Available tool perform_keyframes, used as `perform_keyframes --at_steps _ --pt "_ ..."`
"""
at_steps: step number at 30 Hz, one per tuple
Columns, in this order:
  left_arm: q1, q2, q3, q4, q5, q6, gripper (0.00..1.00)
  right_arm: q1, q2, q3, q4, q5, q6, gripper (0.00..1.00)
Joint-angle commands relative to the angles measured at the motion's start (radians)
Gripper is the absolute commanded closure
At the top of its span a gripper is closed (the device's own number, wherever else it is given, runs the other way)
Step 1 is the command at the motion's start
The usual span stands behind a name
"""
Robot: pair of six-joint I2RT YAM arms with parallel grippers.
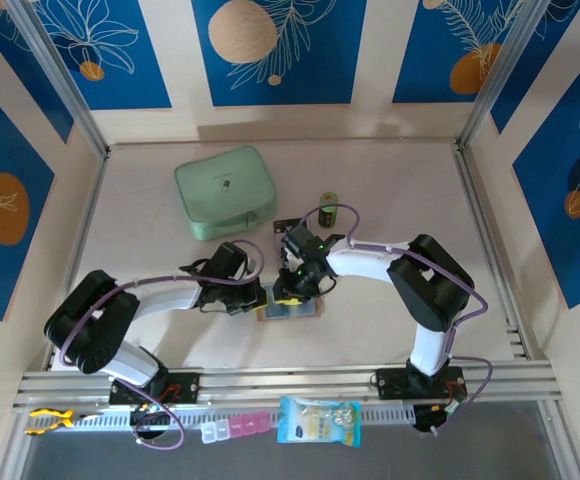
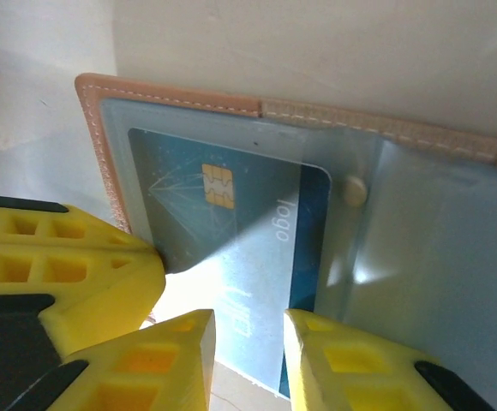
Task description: Take the credit cards out of the card holder
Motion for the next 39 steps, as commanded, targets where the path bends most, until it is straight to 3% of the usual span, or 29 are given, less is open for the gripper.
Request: perform_keyframes --at_steps 1,12,33,39 --pt "0.010 0.009 -0.010 -0.060 -0.024 0.014 0.94 0.005 0.025 0.021 -0.085 0.060 -0.025 0.71" --pt "0.010 0.006 -0.011 -0.066 -0.027 0.013 0.93 0.010 0.022 0.027 -0.094 0.068 -0.033 0.71" --pt "0.010 0.034 -0.002 -0.058 -0.016 0.015 0.94 -0.082 -0.099 -0.163 0.242 -0.211 0.099 0.80" --pt "0.010 0.040 0.008 -0.065 -0.015 0.018 0.94 -0.087 -0.105 -0.182 0.258 -0.211 0.105 0.85"
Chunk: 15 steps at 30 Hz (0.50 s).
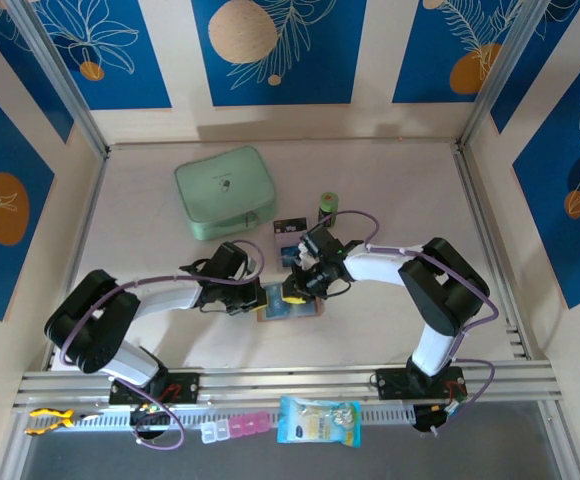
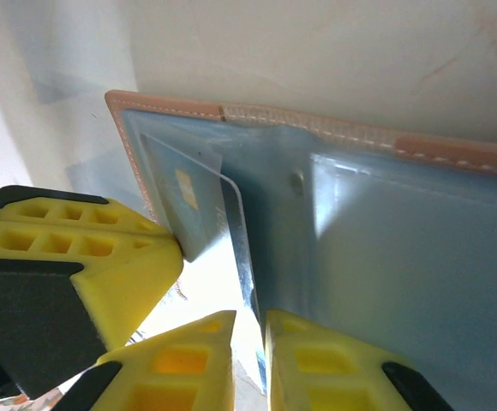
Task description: Take the credit cards out of the card holder
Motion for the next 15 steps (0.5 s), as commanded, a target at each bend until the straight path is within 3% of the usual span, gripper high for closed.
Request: perform_keyframes --at_steps 1,9,15 --pt "0.010 0.034 0.006 -0.063 -0.015 0.018 0.94 -0.002 -0.030 -0.014 0.037 -0.048 0.018 0.85" --pt "0.009 0.032 0.008 -0.067 -0.016 0.021 0.94 -0.005 0.002 -0.019 0.069 -0.070 0.014 0.86" --pt "0.010 0.031 0.012 -0.075 -0.018 0.022 0.94 -0.007 -0.005 -0.026 0.071 -0.056 0.013 0.92"
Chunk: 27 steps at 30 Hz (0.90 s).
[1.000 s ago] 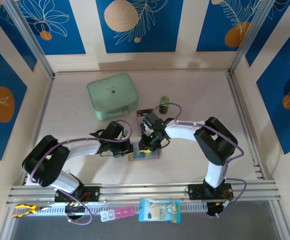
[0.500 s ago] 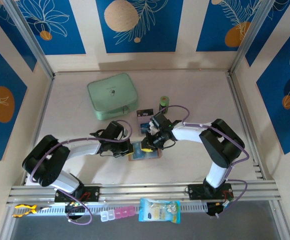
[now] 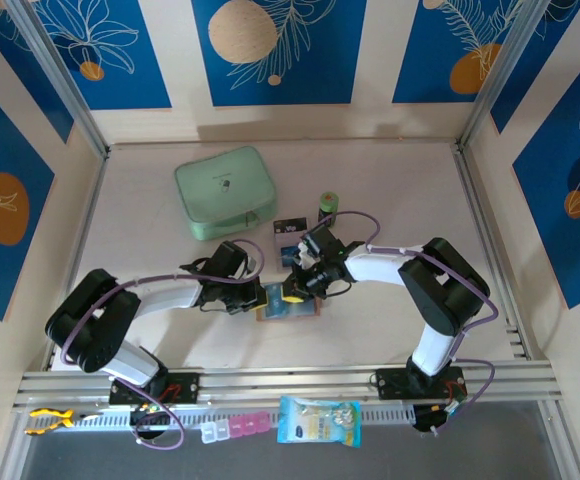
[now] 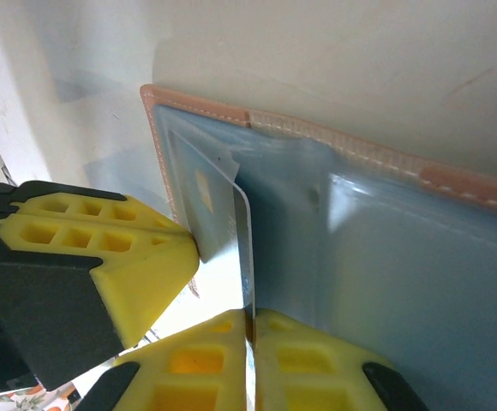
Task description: Take the credit cards out of the card holder
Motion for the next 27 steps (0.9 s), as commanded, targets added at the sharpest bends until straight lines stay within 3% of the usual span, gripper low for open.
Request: perform_keyframes --at_steps 1,11,27 --pt "0.005 0.028 0.004 -0.065 -0.020 0.022 0.94 -0.001 -0.007 -0.011 0.016 -0.023 0.002 0.93" --pt "0.005 0.024 -0.009 -0.075 -0.024 0.022 0.94 -0.030 -0.054 -0.039 -0.030 0.010 -0.030 0.99" --pt "0.005 0.014 -0.033 -0.045 -0.018 -0.003 0.94 -0.044 -0.047 -0.061 -0.036 -0.001 -0.069 1.00"
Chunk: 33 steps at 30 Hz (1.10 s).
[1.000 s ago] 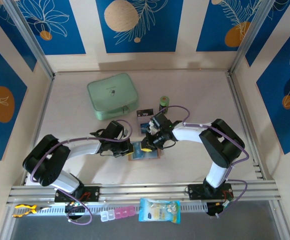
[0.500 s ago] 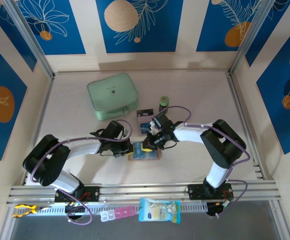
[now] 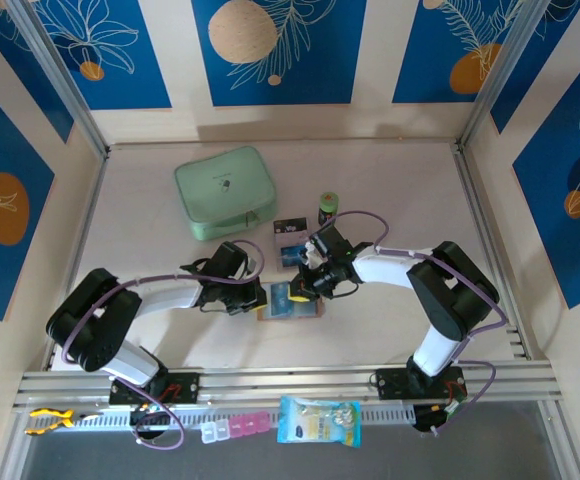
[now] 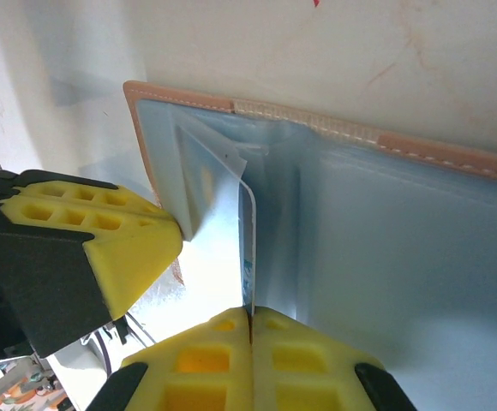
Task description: Take the credit cards out of the card holder
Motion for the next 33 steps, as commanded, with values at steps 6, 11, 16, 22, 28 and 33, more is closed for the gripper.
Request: perform_keyframes --at_steps 6,11,16,22,28,33 --pt "0.006 -0.029 0.005 -0.042 -0.015 -0.011 0.94 0.017 0.038 0.001 0.009 -0.024 -0.017 1.00" --pt "0.005 -0.020 0.011 -0.018 -0.005 -0.015 0.85 0.022 0.048 -0.001 0.021 -0.022 -0.009 0.99" --pt "0.005 0.011 0.005 0.039 0.026 -0.026 0.84 0.019 0.049 -0.001 0.019 -0.022 -0.012 0.99" --pt "0.005 0.010 0.011 0.058 0.026 -0.029 0.85 0.018 0.049 0.002 0.016 -0.022 -0.013 0.99" --pt "0.006 0.005 0.011 0.071 0.028 -0.029 0.88 0.017 0.055 0.006 0.011 -0.022 -0.015 0.99" --pt "0.006 0.012 0.021 0.062 0.027 -0.022 0.90 0.015 0.057 0.006 0.011 -0.024 -0.015 0.99"
